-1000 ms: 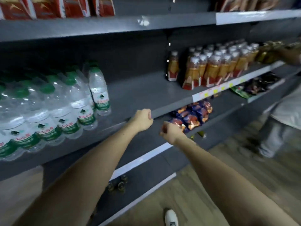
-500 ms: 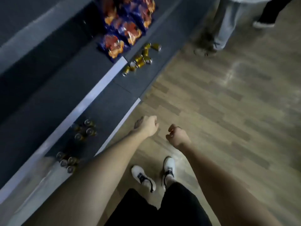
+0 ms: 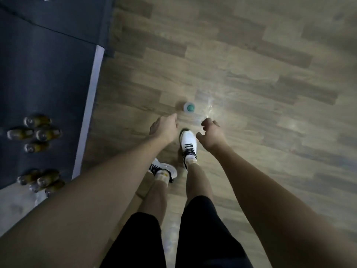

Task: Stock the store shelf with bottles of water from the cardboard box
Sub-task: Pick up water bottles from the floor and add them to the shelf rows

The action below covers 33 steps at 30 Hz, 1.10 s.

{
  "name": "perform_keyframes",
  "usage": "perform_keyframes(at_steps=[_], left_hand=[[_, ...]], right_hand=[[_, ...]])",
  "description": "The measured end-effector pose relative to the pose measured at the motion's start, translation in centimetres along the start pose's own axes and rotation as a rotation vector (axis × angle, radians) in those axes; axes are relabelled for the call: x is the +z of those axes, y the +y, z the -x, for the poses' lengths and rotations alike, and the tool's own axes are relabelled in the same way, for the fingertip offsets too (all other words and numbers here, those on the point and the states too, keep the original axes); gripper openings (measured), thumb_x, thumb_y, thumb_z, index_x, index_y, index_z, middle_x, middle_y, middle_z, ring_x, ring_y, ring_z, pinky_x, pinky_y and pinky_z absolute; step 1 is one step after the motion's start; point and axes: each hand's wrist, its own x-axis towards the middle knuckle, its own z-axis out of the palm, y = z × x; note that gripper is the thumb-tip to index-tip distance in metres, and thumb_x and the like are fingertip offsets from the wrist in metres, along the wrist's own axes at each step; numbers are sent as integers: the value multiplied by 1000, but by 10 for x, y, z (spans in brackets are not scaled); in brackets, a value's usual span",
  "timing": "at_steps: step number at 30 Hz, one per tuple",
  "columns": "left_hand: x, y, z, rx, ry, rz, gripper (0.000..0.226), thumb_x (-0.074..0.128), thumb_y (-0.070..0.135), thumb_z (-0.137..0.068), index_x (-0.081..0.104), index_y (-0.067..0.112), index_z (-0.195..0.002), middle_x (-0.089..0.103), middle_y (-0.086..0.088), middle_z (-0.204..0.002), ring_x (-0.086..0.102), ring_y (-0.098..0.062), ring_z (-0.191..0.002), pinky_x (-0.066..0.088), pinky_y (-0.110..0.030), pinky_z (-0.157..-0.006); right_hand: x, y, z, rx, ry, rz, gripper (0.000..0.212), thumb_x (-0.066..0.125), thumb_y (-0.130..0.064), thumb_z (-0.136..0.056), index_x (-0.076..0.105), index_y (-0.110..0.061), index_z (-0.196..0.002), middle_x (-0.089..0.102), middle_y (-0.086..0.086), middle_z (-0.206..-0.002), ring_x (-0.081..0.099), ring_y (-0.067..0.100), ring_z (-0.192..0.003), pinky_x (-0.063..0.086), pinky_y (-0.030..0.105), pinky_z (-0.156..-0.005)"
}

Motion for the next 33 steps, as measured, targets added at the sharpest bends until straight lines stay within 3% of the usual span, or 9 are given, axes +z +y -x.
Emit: perform_keyframes(at_steps=[5,12,18,21,25,28,33], left_hand=[[50,-2,-68,-14,-33,24,20,54,26,-90,57,21,-109,66,-8,-107,62,-32,-96,53,-38,-80],[113,-21,-168,-2,29,110,14,54,16,-90,57,14,-104,64,-7,-99,61,-29,-89,55,-44,-78],[161,-49,-234,19,58,137,9,52,13,-91,56,13,-98,63,-8,-98,60,-29,-89,54,-45,-78],[177,-60,-249,28,49,157,7,54,14,-92,57,13,-98,61,-5,-96,59,-25,-89,54,-42,-77],[187,-71,-245,38,21,172,10,54,14,-93,58,12,-102,61,-5,-103,60,-25,-94,54,-43,-82],[176,-82,-229,7,24,150,15,51,16,-95,58,12,-108,61,-6,-106,59,-23,-92,48,-35,-72],[137,-101,-186,-44,47,190,14,50,17,-94,54,12,-106,64,-11,-102,62,-30,-90,54,-44,-77]], right_hand=[[20,27,-82,-1,11,-8,50,67,-22,-83,49,-12,-129,51,12,-127,57,31,-110,46,35,-92],[75,48,-193,-103,-56,33,84,76,-21,-76,33,-24,-148,43,2,-143,54,28,-117,48,42,-96],[115,78,-261,-183,-39,-48,77,76,-21,-80,40,-34,-146,42,-6,-149,50,21,-128,45,34,-100],[129,82,-281,-189,-39,-75,75,82,-29,-75,43,-32,-140,52,0,-137,54,21,-118,40,26,-89],[134,72,-288,-214,-64,-13,56,81,-28,-75,49,-22,-121,61,4,-107,59,27,-97,38,27,-74],[124,55,-274,-179,-70,11,47,77,-35,-76,49,-19,-111,60,2,-87,56,26,-79,37,28,-65],[103,10,-213,-263,-118,95,44,75,-38,-77,48,-18,-106,63,5,-82,60,29,-76,48,35,-64]])
